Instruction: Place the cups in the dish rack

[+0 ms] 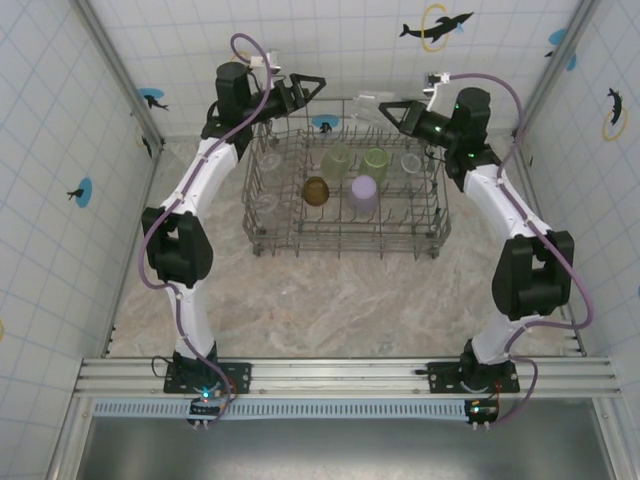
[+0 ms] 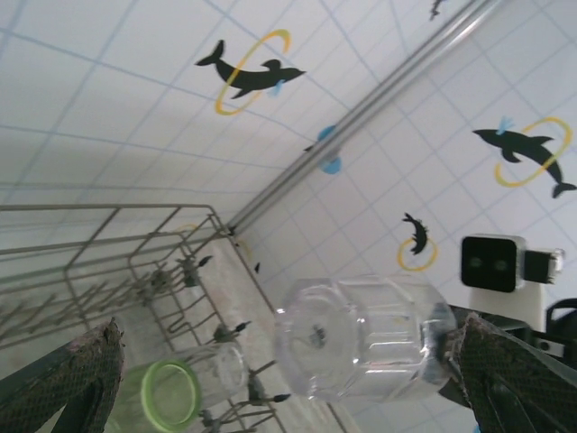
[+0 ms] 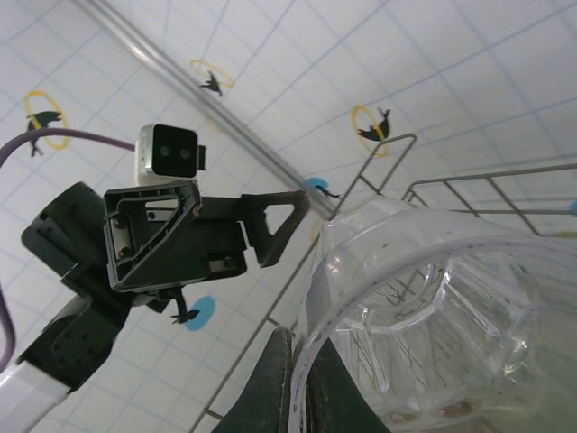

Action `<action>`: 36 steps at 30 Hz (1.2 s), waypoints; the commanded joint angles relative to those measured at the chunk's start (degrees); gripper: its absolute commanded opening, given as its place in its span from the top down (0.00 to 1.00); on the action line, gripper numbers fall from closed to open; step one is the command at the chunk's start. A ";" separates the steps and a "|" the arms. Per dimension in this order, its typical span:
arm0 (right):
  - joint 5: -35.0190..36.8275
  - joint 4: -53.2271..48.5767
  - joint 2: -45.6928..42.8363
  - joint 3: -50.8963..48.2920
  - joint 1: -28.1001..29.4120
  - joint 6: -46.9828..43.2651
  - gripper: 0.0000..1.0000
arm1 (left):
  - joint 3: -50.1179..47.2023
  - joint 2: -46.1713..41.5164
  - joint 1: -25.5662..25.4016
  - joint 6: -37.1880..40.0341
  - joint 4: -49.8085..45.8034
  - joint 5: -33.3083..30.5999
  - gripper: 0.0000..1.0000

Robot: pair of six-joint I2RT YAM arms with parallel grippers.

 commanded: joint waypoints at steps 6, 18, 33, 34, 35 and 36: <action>-4.39 20.36 2.38 0.15 4.23 5.56 1.00 | -6.21 -0.65 0.30 -10.21 14.07 7.70 0.02; -5.37 28.01 7.16 2.72 6.47 11.00 1.00 | -14.85 -3.91 0.32 -20.05 28.25 11.07 0.02; -4.05 30.12 0.45 -6.16 2.48 10.53 1.00 | -13.67 -4.90 3.24 -21.79 27.27 12.52 0.02; -4.28 30.14 0.87 -5.73 2.59 10.77 1.00 | -13.72 -4.71 3.23 -22.61 28.05 13.06 0.02; -4.56 30.38 1.26 -5.29 2.65 11.07 1.00 | -13.79 -4.46 3.16 -23.83 29.32 13.64 0.02; -4.68 30.88 1.73 -4.75 2.94 11.58 1.00 | -14.15 -4.22 3.16 -25.50 31.13 14.18 0.02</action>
